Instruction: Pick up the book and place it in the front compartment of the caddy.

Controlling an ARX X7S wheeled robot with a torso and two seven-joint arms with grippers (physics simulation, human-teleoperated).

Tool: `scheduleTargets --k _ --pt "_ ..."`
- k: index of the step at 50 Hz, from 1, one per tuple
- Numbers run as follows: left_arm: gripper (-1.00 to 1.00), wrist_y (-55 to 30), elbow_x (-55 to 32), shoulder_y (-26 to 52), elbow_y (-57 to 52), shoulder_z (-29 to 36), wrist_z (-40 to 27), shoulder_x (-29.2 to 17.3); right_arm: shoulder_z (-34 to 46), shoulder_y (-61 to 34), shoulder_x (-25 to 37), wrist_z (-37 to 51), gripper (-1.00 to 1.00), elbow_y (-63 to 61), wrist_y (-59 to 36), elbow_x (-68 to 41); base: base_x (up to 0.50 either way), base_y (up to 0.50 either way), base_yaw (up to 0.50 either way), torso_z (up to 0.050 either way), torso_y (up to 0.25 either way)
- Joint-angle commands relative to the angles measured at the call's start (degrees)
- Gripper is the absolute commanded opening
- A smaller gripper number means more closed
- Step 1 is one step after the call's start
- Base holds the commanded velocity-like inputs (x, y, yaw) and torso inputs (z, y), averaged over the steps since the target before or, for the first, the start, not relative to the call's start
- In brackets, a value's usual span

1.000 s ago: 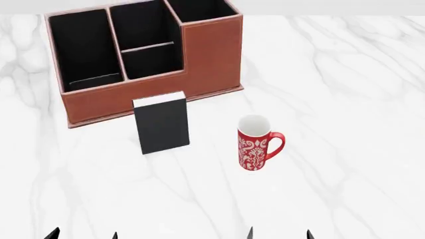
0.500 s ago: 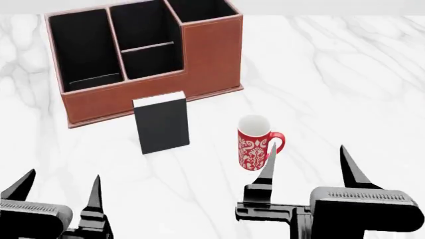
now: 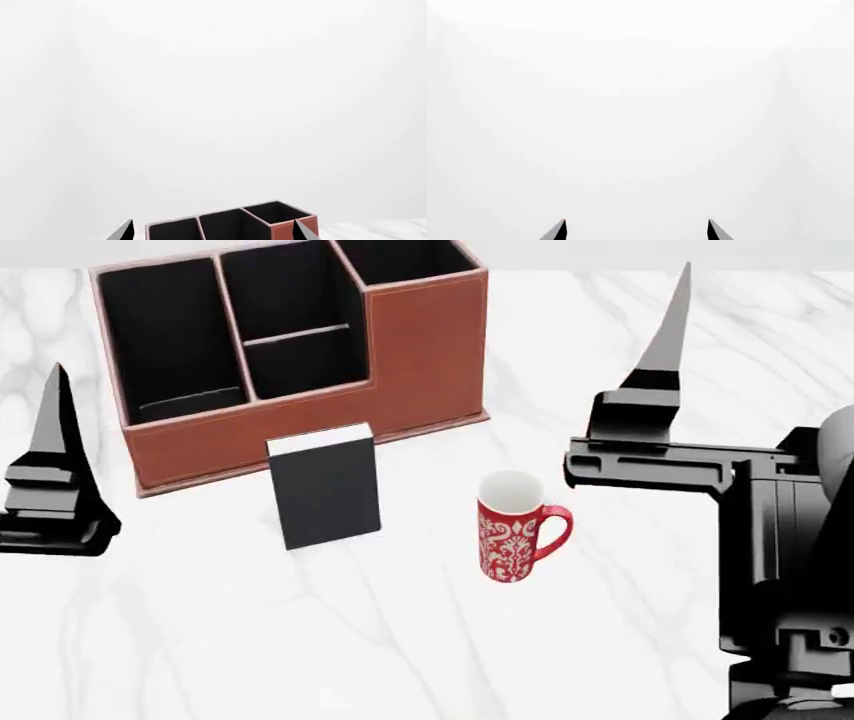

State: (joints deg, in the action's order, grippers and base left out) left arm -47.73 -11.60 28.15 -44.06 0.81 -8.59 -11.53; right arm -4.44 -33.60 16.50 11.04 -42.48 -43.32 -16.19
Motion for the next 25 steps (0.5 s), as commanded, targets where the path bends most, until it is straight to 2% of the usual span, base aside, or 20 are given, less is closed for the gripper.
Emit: scheduleTargets --k 1,5,25 --pt "1.00 -2.57 -0.66 3.65 -2.92 -2.16 0.09 0.30 -2.29 -2.12 0.01 -1.60 1.00 -2.08 -1.71 -1.37 0.00 0.00 0.00 0.000 0.000" --pt "1.00 -2.17 -0.55 3.34 -2.75 -1.86 -0.07 0.13 -2.27 -1.86 -0.02 -1.96 1.00 -2.03 -1.38 -1.88 0.00 0.00 0.00 0.000 0.000" --pt "1.00 -1.33 -0.10 3.79 -2.22 -0.65 -0.72 -1.16 -1.18 -0.73 0.37 -2.63 1.00 -1.03 0.58 -2.23 0.00 0.50 0.00 0.000 0.000"
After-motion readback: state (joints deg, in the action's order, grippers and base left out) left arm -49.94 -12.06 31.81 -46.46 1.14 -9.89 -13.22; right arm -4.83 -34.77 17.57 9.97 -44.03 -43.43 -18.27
